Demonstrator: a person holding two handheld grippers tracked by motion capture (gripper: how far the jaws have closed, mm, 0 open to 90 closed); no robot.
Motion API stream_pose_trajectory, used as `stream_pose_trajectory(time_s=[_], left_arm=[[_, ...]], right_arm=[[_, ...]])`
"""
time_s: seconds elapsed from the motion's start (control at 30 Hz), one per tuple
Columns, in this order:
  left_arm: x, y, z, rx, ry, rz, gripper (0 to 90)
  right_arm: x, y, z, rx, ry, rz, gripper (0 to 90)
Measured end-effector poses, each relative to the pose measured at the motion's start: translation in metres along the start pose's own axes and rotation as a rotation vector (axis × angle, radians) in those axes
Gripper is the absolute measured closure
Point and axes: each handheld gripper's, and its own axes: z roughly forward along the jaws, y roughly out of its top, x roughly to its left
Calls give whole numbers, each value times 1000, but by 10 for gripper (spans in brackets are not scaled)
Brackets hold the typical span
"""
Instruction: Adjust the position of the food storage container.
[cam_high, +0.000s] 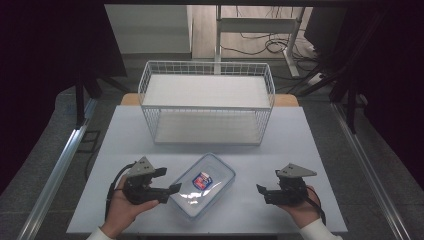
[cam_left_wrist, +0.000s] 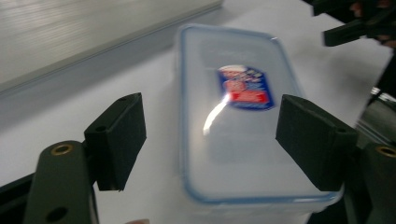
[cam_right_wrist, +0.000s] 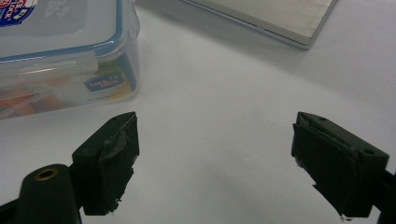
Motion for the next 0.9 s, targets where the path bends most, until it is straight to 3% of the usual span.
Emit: stream_pose_trajectory(time_s=[0.13, 0.23, 0.37, 0.47, 0.6, 0.9], left_arm=[[-9, 9, 5, 26, -33, 11, 291], [-18, 19, 15, 80, -47, 41, 312], [-27, 26, 23, 124, -113, 54, 340], [-40, 25, 30, 137, -142, 88, 364], [-54, 19, 40, 158, -150, 117, 427], [-68, 12, 48, 243, -218, 179, 774]], right_arm=[[0, 0, 0, -1, -2, 4, 152], [-1, -1, 0, 3, -5, 7, 153], [-1, -1, 0, 6, -10, 12, 155], [-2, -1, 1, 2, 0, 9, 155], [0, -1, 0, 7, 5, 0, 155], [-2, -1, 1, 5, 12, 1, 155]])
